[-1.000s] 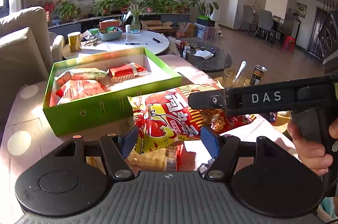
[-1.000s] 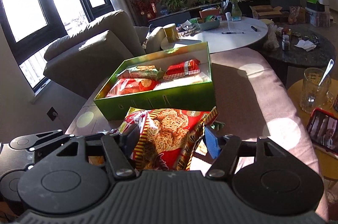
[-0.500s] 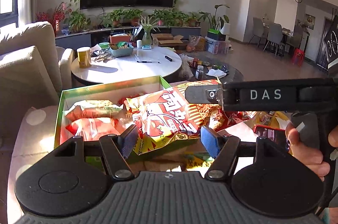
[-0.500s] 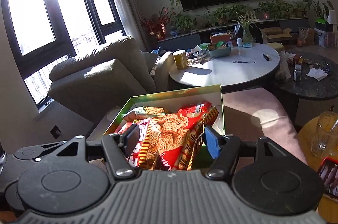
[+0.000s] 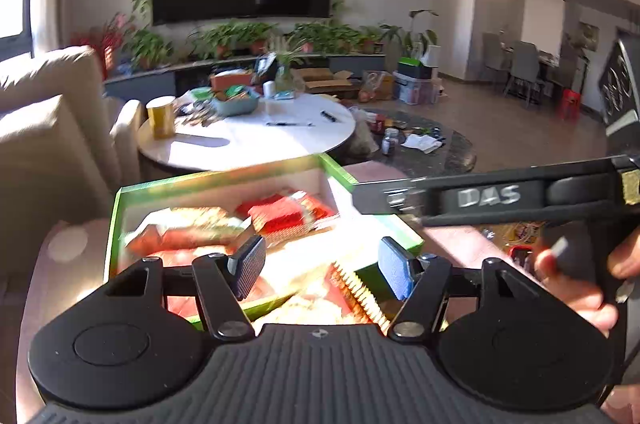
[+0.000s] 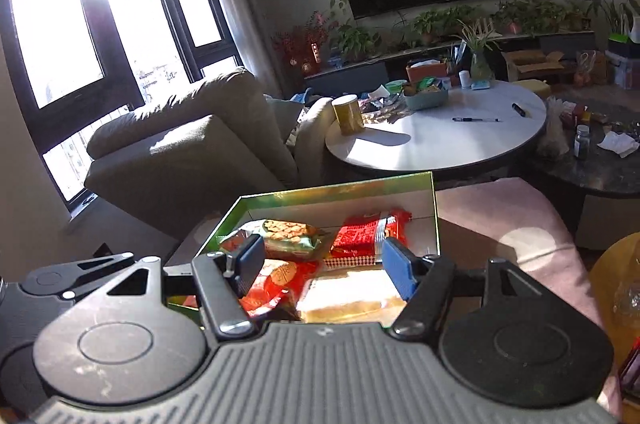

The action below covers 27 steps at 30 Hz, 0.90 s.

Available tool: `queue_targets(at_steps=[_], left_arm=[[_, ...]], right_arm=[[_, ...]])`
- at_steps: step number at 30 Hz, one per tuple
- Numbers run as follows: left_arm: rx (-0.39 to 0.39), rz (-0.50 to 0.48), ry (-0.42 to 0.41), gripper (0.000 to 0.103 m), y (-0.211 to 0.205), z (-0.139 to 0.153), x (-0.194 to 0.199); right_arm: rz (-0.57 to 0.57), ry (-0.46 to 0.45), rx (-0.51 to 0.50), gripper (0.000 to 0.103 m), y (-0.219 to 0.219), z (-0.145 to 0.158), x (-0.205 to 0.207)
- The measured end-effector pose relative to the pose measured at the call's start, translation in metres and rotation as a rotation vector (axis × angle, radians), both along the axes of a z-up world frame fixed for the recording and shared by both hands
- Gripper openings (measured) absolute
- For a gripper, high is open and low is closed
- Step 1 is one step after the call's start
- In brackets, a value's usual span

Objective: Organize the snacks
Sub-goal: 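Lift the cracker bag with the right gripper toward the box rim, then lower the cracker bag into the green box with the right gripper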

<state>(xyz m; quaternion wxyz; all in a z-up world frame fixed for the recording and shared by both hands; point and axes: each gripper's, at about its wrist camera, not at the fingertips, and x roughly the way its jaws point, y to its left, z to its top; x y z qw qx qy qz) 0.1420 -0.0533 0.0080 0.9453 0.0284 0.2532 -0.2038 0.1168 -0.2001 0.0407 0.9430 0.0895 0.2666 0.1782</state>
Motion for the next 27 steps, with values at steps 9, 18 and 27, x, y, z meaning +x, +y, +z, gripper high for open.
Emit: queue_targets(at_steps=[9, 18, 27], left_arm=[[-0.008, 0.124, 0.153, 0.077, 0.046, -0.043, -0.019], [-0.056, 0.14, 0.229, 0.078, 0.052, -0.061, -0.015], [-0.071, 0.123, 0.243, 0.082, 0.049, -0.066, -0.009]], right_arm=[[0.088, 0.082, -0.005, 0.065, 0.007, -0.026, -0.024], [0.093, 0.069, -0.201, 0.065, 0.047, -0.036, -0.026], [0.01, 0.125, -0.24, 0.065, 0.03, -0.053, -0.018]])
